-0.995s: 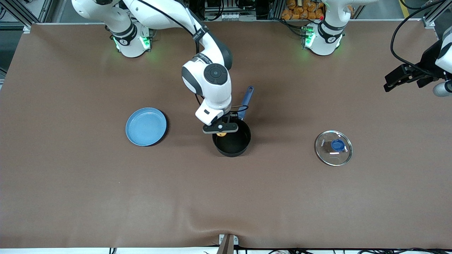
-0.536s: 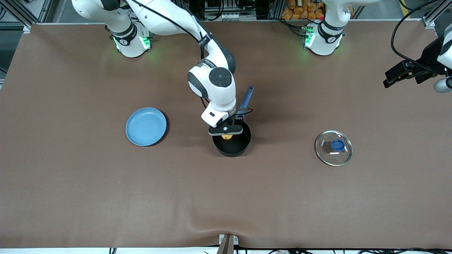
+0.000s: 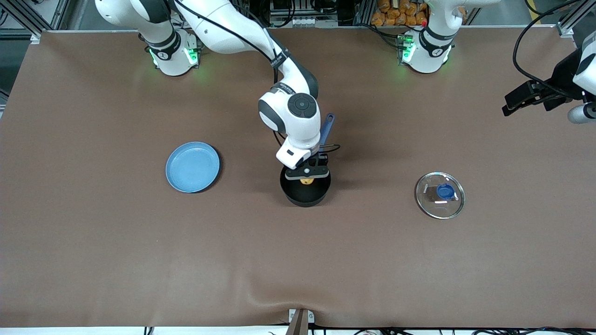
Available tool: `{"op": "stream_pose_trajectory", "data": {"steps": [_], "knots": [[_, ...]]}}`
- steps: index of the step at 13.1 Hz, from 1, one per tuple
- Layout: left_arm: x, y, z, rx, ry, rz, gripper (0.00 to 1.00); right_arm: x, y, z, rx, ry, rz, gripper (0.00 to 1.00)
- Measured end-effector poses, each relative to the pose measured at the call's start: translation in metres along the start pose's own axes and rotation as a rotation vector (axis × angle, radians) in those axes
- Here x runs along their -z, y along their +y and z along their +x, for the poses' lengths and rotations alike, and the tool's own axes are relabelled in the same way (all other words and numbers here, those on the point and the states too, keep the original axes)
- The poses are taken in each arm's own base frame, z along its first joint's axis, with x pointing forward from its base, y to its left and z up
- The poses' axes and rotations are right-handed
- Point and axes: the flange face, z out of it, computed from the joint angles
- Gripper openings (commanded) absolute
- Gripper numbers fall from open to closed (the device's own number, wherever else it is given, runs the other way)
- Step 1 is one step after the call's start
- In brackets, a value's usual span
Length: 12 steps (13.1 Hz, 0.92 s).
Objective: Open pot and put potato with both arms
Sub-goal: 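Lower the potato into the saucepan and open the right gripper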
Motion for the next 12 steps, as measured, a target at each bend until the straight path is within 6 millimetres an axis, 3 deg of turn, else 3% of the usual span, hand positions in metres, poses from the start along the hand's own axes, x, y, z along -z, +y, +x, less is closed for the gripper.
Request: {"op": "stream_pose_trajectory", "data": {"steps": [5, 6, 9, 10, 12], "knots": [[-0.001, 0.001, 0.000, 0.001, -0.006, -0.015, 1.00, -0.018, -0.006, -0.003, 0.009, 0.013, 0.007, 0.00], [-0.001, 0.000, 0.000, 0.001, -0.006, -0.017, 1.00, -0.019, -0.006, -0.003, 0.010, 0.015, 0.008, 0.10], [-0.001, 0.001, 0.000, 0.001, -0.009, -0.030, 1.00, -0.021, -0.006, -0.003, 0.009, 0.018, 0.009, 0.89], [-0.001, 0.001, 0.000, 0.002, -0.009, -0.030, 1.00, -0.021, -0.006, -0.003, 0.005, 0.018, 0.009, 0.97], [-0.001, -0.001, 0.000, 0.005, -0.009, -0.030, 1.00, -0.021, -0.006, -0.003, -0.015, 0.018, 0.009, 1.00]]}}
